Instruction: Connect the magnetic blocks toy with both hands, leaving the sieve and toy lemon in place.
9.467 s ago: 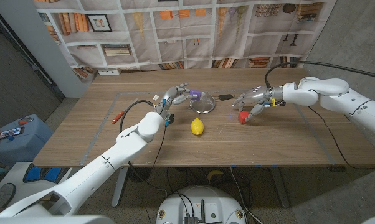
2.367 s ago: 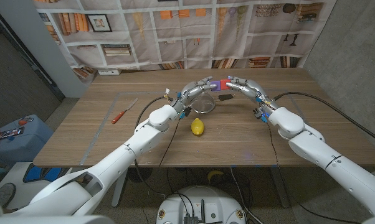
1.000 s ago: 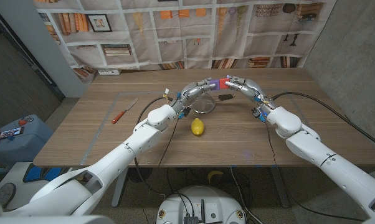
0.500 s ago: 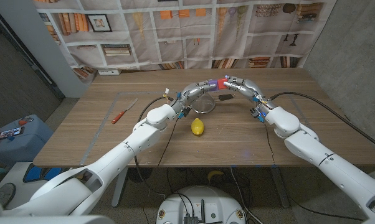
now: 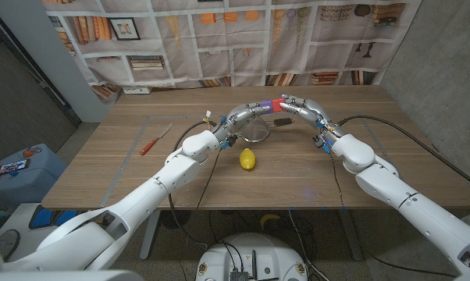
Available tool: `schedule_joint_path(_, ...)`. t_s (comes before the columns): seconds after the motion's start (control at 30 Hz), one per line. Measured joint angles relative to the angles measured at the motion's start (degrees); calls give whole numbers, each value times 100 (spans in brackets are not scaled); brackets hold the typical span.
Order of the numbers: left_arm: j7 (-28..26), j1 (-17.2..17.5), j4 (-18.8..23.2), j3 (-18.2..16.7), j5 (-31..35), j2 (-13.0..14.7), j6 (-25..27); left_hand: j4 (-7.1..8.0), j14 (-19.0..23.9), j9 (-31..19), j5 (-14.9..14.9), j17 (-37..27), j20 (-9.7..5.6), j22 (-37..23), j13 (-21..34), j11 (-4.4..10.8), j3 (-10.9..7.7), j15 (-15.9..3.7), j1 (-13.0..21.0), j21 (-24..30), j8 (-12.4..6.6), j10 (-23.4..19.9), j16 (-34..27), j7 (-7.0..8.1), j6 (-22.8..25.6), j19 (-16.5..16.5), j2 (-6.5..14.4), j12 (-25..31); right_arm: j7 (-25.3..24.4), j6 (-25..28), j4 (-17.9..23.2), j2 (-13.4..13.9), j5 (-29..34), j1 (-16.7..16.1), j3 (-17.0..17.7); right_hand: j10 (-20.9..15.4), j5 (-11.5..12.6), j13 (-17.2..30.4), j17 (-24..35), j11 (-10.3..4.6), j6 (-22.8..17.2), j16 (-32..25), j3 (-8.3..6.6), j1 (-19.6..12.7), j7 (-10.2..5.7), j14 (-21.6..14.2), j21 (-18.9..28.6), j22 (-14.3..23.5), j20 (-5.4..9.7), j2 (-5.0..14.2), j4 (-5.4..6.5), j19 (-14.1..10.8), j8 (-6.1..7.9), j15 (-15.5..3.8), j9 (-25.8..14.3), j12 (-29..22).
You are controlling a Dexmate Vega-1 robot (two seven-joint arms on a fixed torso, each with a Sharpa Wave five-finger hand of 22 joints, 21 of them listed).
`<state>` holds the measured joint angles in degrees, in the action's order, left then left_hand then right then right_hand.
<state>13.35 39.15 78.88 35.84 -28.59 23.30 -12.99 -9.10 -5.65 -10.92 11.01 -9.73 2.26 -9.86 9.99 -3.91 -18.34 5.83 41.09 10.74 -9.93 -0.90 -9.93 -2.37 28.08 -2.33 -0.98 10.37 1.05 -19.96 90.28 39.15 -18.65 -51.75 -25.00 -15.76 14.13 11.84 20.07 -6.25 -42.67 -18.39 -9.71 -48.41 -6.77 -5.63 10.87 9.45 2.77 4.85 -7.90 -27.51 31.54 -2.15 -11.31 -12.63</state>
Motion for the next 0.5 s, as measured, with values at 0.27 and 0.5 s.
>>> schedule_joint_path(0.27, 165, -26, -53, -24, -78, 30, -54, -24, -132, 27, -28, 0, 72, -1, 0, -113, 24, 132, -14, 0, 0, 157, 0, 10, -233, 132, -90, 0, -34, 0, -27, -18, 2, 8, 8, 0, -1, 0, 0, 0, -23, 0, 0, 2, 23, 0, 0, 0, -2, 2, 0, -2, 6, 0, 1, 0)
schedule_joint_path(0.5, 364, -90, -103, -38, -153, 80, -59, -9, -380, 26, -65, 0, 147, -1, 0, -212, 39, 216, -82, -46, 0, 449, 0, -59, -594, 321, -158, -21, -37, 5, -85, -37, -1, 45, 11, -21, -21, 0, 0, 21, -22, 0, 0, 16, 23, 0, 0, 0, -21, 16, 0, -21, 6, 0, -2, 0)
